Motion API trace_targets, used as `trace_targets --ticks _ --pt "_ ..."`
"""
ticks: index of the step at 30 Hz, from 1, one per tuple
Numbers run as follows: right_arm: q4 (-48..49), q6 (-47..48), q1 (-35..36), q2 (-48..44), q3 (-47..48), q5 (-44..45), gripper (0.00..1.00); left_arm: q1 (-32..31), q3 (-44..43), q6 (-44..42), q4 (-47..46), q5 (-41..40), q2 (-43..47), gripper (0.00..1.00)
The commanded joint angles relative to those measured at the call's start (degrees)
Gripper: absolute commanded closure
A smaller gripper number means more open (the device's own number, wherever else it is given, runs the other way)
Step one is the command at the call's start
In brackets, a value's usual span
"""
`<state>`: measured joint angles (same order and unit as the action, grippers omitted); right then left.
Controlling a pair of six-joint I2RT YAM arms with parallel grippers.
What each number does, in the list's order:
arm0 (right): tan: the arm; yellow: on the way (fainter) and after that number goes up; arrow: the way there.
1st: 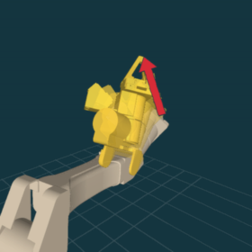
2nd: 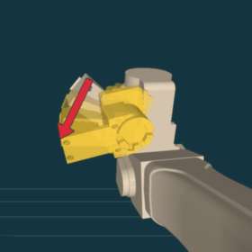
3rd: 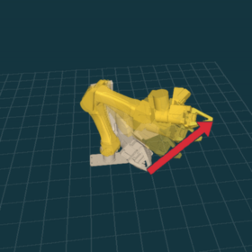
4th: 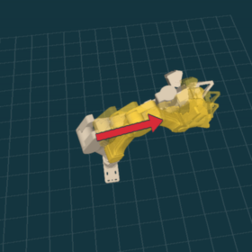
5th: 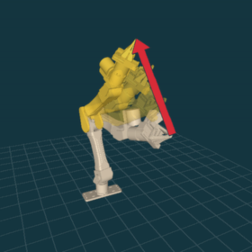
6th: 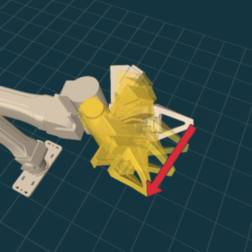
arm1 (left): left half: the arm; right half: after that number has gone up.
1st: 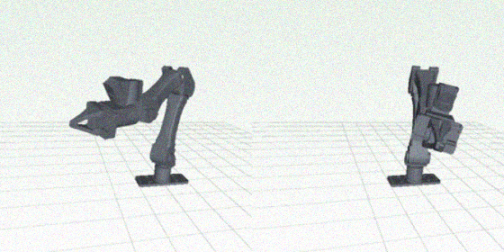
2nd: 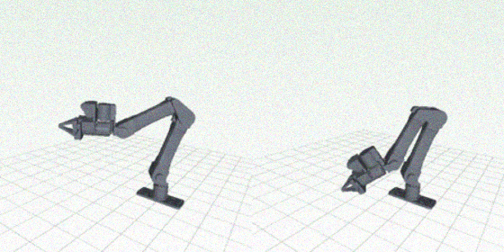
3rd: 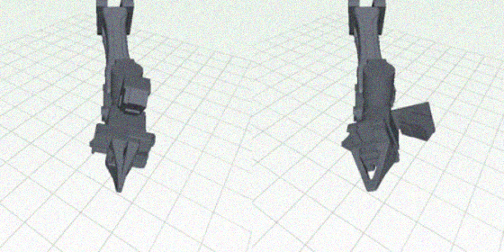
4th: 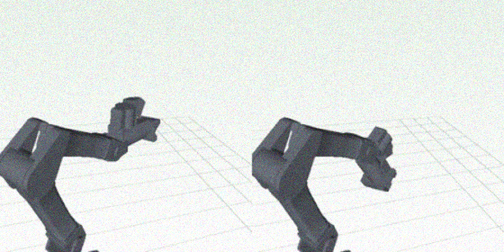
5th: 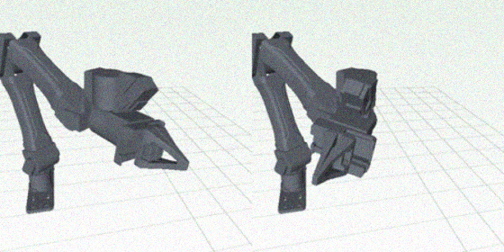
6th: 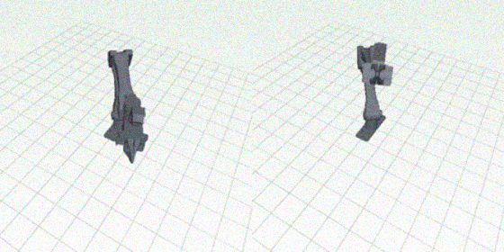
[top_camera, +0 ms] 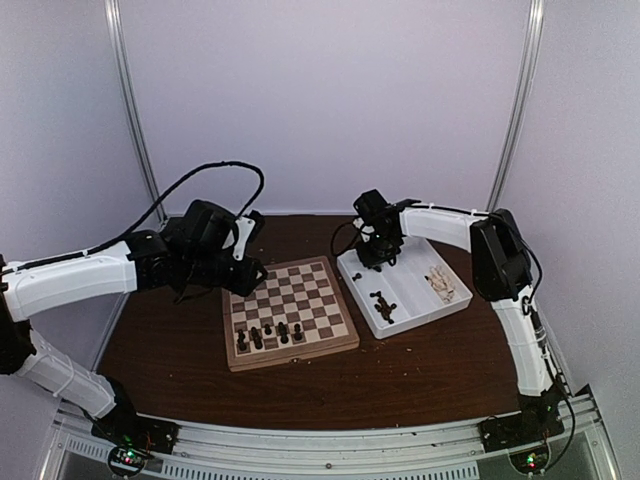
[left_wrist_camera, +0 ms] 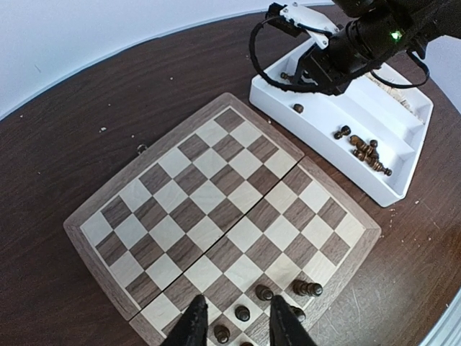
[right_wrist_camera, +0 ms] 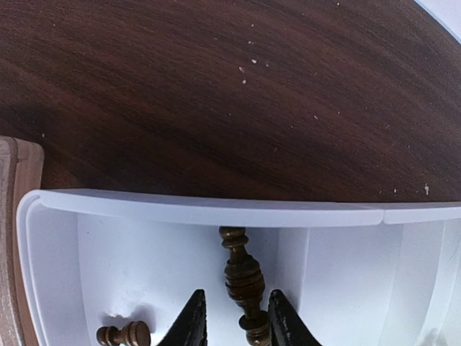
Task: Set up the chess pieces on the board
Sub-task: Pick up the chess piece from the storage box.
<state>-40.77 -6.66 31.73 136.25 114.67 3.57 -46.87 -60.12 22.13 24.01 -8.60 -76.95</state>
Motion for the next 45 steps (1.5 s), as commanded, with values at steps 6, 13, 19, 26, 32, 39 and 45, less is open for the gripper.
trace_targets --ticks 6,13,19,26,32,39,45 --pt "-3.4 -0.5 -0.2 3.7 3.8 2.8 0.72 0.3 -1.1 -1.1 -1.3 -0.6 -1.5 0.70" --pt "-3.3 -1.4 -0.3 1.6 2.7 -2.1 0.85 0.3 -1.6 -1.0 -0.9 -0.1 -2.0 0.70" --pt "-0.1 -2.2 -0.3 -6.0 -4.4 -5.6 0.88 0.3 -1.9 -0.4 -0.6 1.1 -2.3 0.70" --pt "8.9 -2.9 -0.2 -21.0 -21.6 -12.5 0.88 0.3 -2.4 1.1 -1.7 3.5 -3.3 0.70" --pt "17.9 0.0 -0.2 -31.8 -35.2 -23.9 0.88 0.2 -3.2 5.0 -7.2 10.7 -6.5 0.65" --pt "32.7 -2.2 0.1 -40.9 -47.3 -37.6 0.88 0.2 -6.1 10.1 -14.5 17.6 -10.3 0.59" --pt "40.3 -3.4 1.3 -43.4 -52.5 -43.8 0.88 0.2 -8.0 14.8 -19.2 23.2 -13.6 0.56"
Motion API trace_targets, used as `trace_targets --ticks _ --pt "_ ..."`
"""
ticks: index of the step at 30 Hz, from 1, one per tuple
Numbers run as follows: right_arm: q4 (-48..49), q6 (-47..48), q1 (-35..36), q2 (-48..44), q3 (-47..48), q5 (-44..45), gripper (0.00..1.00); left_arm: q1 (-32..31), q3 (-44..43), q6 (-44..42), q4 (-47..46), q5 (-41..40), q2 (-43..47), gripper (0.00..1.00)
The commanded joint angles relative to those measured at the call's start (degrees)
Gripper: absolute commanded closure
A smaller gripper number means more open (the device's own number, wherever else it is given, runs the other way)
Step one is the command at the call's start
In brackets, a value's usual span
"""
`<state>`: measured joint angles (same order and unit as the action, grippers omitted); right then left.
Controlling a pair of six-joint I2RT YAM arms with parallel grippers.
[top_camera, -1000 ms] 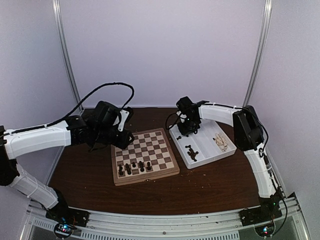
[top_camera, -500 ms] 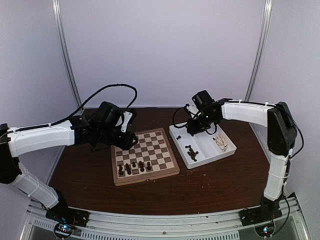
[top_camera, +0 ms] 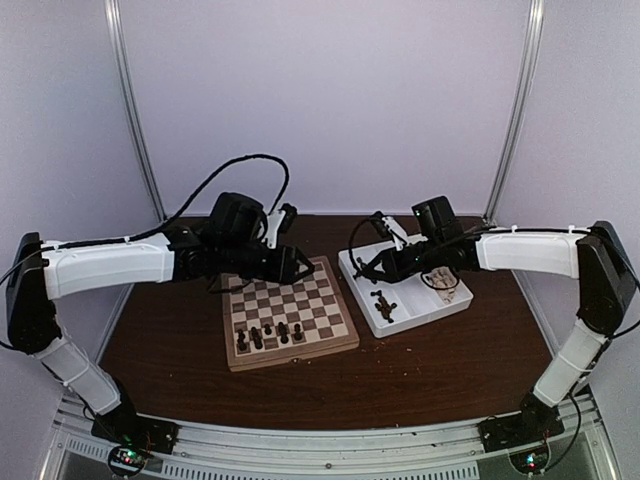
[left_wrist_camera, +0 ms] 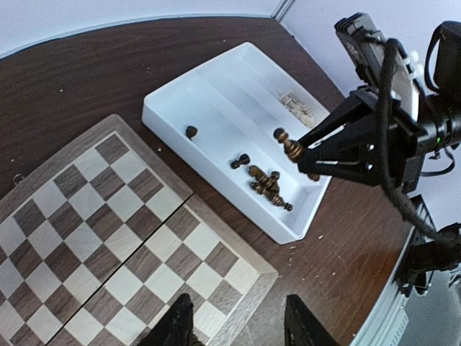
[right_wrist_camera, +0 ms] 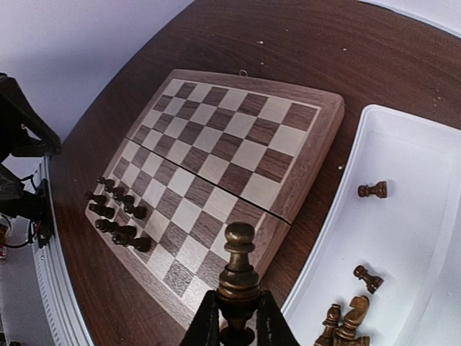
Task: Set up the chess pieces on the board
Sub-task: Pick up the chess piece from the storage box.
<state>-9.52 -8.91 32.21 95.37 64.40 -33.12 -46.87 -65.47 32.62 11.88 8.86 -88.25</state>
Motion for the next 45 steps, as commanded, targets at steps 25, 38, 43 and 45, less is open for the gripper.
trace_targets --ticks 25,38,43,45 --pt "18.9 -2.0 4.8 -3.4 -5.7 -16.2 0.91 0.3 -7.9 15.2 -13.1 12.8 -9.4 0.48" --pt "19.5 -2.3 5.1 -3.0 -5.3 -16.8 0.91 0.2 -9.1 16.0 -13.9 15.2 -11.6 0.61" --pt "19.5 -2.2 5.1 -2.9 -5.4 -16.6 0.91 0.3 -9.2 16.2 -14.4 15.6 -12.1 0.72" --pt "19.5 -2.2 5.1 -2.8 -5.4 -16.6 0.88 0.2 -9.2 16.1 -14.5 15.4 -12.1 0.80"
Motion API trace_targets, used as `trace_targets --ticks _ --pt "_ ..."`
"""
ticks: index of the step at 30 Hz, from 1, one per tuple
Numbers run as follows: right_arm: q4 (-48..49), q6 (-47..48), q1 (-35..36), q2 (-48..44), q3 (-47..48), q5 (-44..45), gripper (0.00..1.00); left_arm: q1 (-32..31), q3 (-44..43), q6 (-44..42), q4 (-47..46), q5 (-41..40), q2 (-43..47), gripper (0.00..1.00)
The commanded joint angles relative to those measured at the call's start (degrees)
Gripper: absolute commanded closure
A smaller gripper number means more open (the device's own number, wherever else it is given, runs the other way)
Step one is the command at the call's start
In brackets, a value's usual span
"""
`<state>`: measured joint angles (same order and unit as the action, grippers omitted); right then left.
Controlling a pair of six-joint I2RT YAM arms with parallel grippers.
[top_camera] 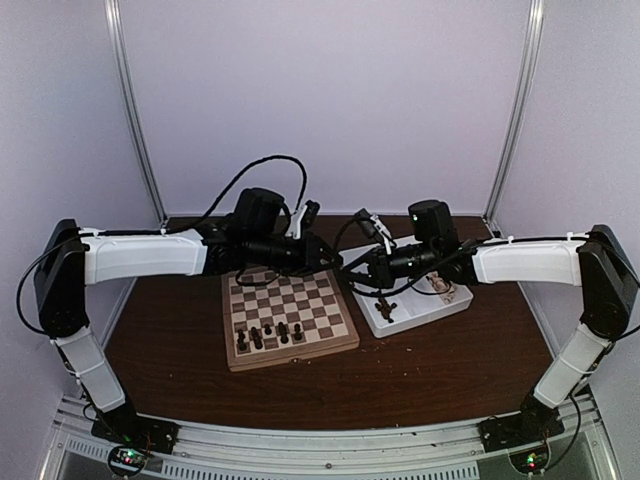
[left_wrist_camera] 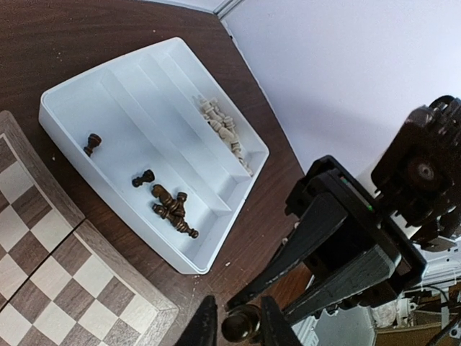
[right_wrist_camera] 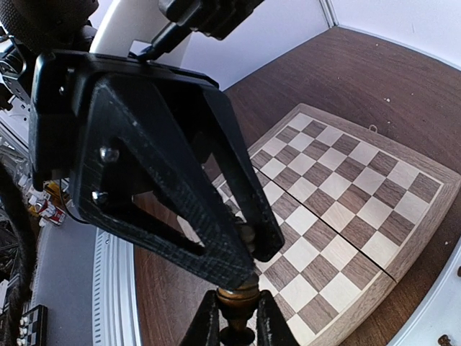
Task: Set up the chess pieces on the board
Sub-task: Pick up the chess piece from the storage box.
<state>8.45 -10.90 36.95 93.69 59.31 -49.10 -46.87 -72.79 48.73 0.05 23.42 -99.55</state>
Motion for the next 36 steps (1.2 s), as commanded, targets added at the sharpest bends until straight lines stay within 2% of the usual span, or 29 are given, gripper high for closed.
trace_targets --ticks 1,10,14,17,21,25,31,36 --pt "1.5 -0.3 0.4 -1.0 -0.3 -0.6 0.88 0.3 -1.8 -0.1 -2.7 0.8 -0.8 0.82" --pt "1.6 -0.2 0.3 -0.9 -0.5 -0.2 0.71 0.3 -1.8 -0.3 -2.7 0.3 -0.8 0.95" --pt "1.6 -0.1 0.4 -1.0 -0.8 -0.1 0.69 0.3 -1.9 -0.5 -2.7 0.1 -0.7 0.98" --pt "1.9 -0.1 0.3 -1.1 -1.2 0.2 0.58 0.4 -1.8 -0.7 -2.7 -0.1 -0.1 1.00" --pt "2.4 0.0 0.3 -1.6 -2.1 0.7 0.51 0.7 -1.4 -0.8 -2.7 -0.5 0.8 1.00" --pt "2.5 0.2 0.4 -1.3 -2.2 0.5 0.52 1.0 -1.3 -1.0 -2.7 -0.5 1.5 1.00" --pt "2.9 0.0 0.4 -1.1 -2.3 -0.1 0.67 1.3 -0.8 -1.2 -2.8 -0.7 2.1 1.00" --pt "2.9 -0.1 0.3 -0.8 -2.2 -0.2 0.74 1.5 -0.2 -0.9 -3.4 -0.8 2.7 1.00"
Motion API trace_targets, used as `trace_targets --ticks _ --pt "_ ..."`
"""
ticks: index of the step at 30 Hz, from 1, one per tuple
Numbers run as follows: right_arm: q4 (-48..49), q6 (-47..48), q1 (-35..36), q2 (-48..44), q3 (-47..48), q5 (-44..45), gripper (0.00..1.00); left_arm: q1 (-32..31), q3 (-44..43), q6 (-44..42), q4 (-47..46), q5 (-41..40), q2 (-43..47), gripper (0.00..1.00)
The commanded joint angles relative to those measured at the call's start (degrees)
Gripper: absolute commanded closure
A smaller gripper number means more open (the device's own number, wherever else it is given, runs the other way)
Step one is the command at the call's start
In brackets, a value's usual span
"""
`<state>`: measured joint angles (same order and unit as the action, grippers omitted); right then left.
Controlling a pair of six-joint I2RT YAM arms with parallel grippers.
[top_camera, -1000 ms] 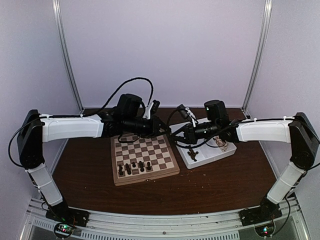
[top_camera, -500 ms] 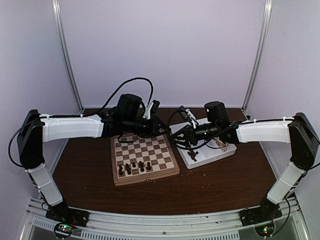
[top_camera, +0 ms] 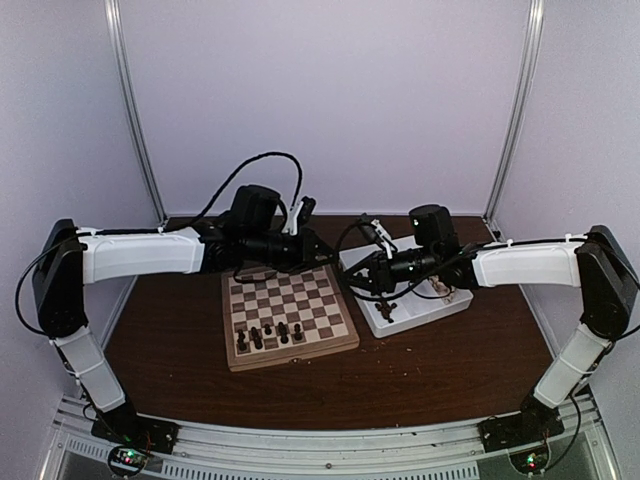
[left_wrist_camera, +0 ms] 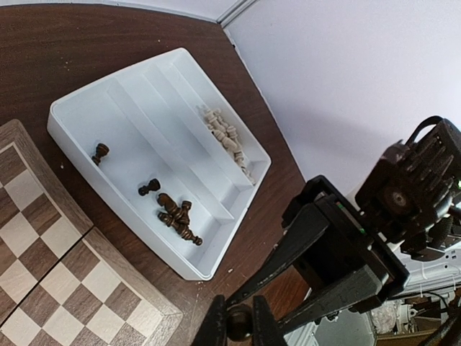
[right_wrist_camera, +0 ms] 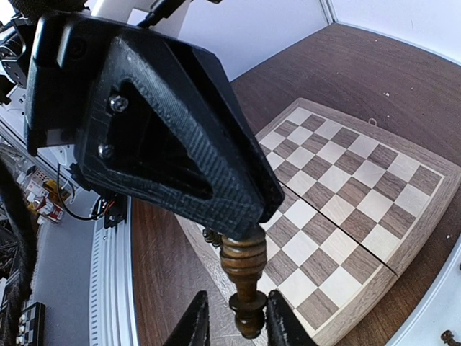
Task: Set up the chess pieces on the board
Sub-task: Pick up the chess piece from the storage box.
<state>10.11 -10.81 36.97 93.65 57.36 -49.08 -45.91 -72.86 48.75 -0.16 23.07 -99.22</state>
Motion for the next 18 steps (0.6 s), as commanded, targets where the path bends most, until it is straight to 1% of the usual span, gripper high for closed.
trace_targets --ticks 1,5,8,9,13,18 --pt "1.2 -0.1 0.3 -0.7 -0.2 -0.2 0.75 0.6 0.0 -1.0 -3.3 -0.5 2.4 1.00" --pt "1.3 -0.3 0.4 -0.5 -0.1 -0.2 0.82 0.6 0.1 -0.8 -3.6 -0.2 2.4 1.00" --pt "1.3 -0.3 0.4 -0.5 -0.2 -0.2 0.91 0.6 0.2 -0.8 -3.6 -0.3 2.4 1.00" --pt "1.3 -0.3 0.4 -0.5 -0.2 -0.1 0.93 0.6 0.3 -0.9 -3.6 -0.5 2.5 1.00" --pt "1.2 -0.1 0.3 -0.6 -0.3 0.4 0.96 1.0 0.5 -2.0 -2.3 -1.7 3.2 1.00" --pt "0.9 0.2 0.4 -0.8 -0.6 1.3 0.99 1.3 0.6 -5.1 2.2 -5.1 5.0 1.00"
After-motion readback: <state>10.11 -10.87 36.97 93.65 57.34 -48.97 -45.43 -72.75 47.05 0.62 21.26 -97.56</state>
